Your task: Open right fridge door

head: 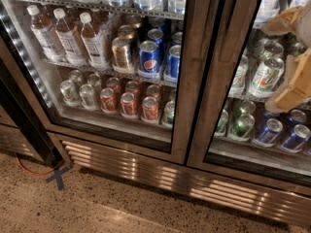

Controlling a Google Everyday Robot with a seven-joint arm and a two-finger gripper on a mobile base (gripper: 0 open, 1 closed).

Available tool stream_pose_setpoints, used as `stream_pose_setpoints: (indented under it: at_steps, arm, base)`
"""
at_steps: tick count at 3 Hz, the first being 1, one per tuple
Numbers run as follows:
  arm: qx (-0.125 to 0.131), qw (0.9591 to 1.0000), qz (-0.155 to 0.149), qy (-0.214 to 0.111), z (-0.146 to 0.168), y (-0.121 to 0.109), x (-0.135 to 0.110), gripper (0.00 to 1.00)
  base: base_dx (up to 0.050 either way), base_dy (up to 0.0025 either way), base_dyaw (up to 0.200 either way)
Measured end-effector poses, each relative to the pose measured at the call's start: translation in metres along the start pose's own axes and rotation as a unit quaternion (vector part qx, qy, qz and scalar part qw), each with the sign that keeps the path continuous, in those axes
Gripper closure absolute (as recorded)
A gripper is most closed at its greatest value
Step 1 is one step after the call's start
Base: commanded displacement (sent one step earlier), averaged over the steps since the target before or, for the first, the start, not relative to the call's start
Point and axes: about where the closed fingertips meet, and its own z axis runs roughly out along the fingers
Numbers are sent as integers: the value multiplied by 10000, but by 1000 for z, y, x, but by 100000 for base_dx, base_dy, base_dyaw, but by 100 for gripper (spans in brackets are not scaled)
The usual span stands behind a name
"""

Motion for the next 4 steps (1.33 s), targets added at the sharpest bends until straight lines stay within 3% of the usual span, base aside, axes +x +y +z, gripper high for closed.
stream_pose_setpoints:
  at_steps: [1,2,3,4]
  arm:
    - [-141,9949,35,-997,-9,-16,-30,0]
    - [-422,9833,-20,-1770,-23,-3,-56,0]
    - [-846,9684,41,-2345,-22,11,-74,0]
    - [-848,9684,41,-2345,-23,10,-70,0]
  base:
    - [0,0,0]
    - [0,0,0]
    - [0,0,0]
    - [0,0,0]
